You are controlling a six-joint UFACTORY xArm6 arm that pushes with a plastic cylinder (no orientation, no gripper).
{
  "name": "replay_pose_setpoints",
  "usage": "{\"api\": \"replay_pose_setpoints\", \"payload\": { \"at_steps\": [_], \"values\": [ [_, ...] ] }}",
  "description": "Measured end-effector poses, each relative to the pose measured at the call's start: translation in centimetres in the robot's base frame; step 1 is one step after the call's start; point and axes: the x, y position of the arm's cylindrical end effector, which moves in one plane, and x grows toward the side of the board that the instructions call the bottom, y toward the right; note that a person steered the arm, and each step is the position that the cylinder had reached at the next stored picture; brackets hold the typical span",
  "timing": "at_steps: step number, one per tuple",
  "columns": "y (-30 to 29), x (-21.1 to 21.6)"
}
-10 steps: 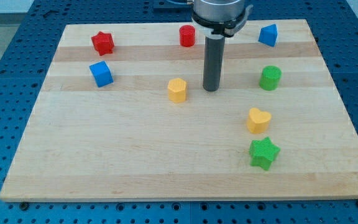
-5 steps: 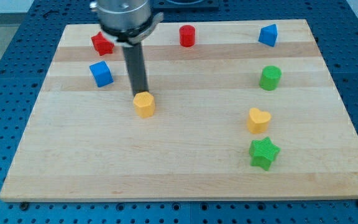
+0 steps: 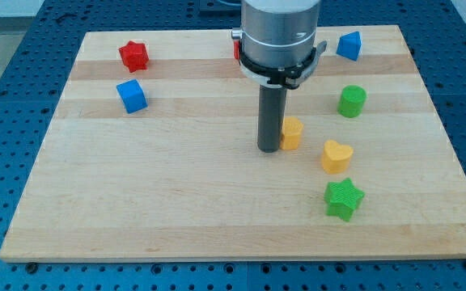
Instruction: Slide the yellow hexagon closer to the green star
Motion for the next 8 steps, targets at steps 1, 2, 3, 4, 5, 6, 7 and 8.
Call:
{"api": "replay_pose_setpoints", "payload": {
  "at_steps": [1, 2, 3, 4, 5, 6, 7, 8],
  "values": [
    [-0.3, -0.5],
    [-0.2, -0.9],
    [-0.1, -2.4],
    [3.7, -2.8],
    [10.2, -2.4],
    [12.5, -2.4],
    [12.5, -2.4],
    [13.4, -2.4]
  ]
}}
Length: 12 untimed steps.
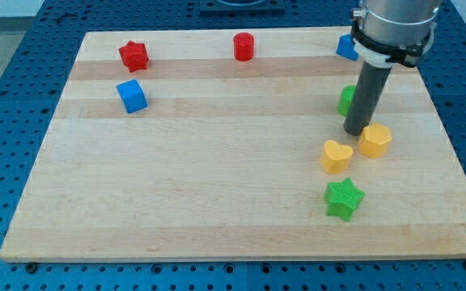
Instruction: Slide the yellow hexagon closer to the green star
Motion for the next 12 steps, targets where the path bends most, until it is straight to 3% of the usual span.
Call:
{"api": "replay_pose_setpoints", "payload": {
  "at_steps": [2, 5, 7, 8, 10, 12],
  "values": [
    [4.0, -0.4],
    [4.5, 6.5],
    [3.7, 2.6],
    [0.9, 2.6],
    [4.3, 6.9],
    [4.9, 6.0]
  ]
}}
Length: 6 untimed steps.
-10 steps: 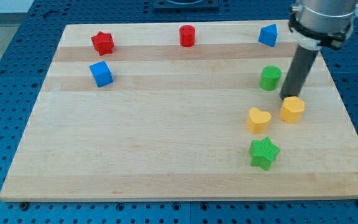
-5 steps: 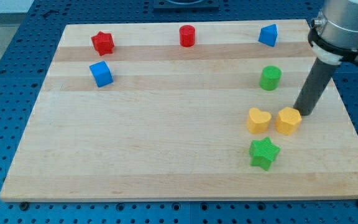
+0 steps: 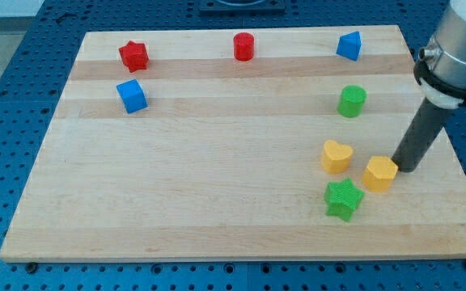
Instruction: Slide the yellow hexagon closer to the green star
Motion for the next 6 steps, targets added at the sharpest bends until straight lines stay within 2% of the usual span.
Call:
{"api": "replay_pose_setpoints", "payload": {
  "at_steps": [4, 6],
  "values": [
    [-4.3, -0.3],
    [-3.2, 2.3]
  ]
}}
